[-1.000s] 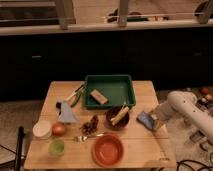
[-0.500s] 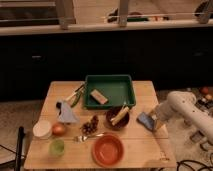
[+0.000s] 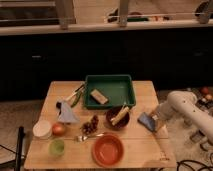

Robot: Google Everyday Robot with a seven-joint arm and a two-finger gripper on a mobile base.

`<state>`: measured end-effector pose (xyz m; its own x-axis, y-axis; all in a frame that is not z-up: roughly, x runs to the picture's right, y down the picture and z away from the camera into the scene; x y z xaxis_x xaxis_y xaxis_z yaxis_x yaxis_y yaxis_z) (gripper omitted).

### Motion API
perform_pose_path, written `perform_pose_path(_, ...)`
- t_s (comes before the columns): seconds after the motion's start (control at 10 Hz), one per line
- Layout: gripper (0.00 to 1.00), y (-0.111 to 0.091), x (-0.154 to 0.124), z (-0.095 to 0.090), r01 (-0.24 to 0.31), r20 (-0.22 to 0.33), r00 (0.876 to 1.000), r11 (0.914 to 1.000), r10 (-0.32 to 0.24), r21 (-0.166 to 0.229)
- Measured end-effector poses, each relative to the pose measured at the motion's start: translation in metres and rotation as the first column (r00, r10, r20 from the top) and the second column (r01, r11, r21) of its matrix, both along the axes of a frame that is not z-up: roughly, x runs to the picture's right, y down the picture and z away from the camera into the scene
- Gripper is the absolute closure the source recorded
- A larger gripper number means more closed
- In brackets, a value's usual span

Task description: Place sponge in red bowl

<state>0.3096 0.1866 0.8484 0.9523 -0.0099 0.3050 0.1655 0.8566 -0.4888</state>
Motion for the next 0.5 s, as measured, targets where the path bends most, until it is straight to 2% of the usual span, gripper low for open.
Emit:
perform_pose_path(0.3, 1.0, -0.03, 0.004, -0.03, 0.052, 0.003, 0.999, 0.9982, -0.052, 0.03)
perform_pose_path(0.5, 1.0, -0.04, 0.005, -0.042, 0.087, 0.014, 0.996, 0.9952, -0.088, 0.045)
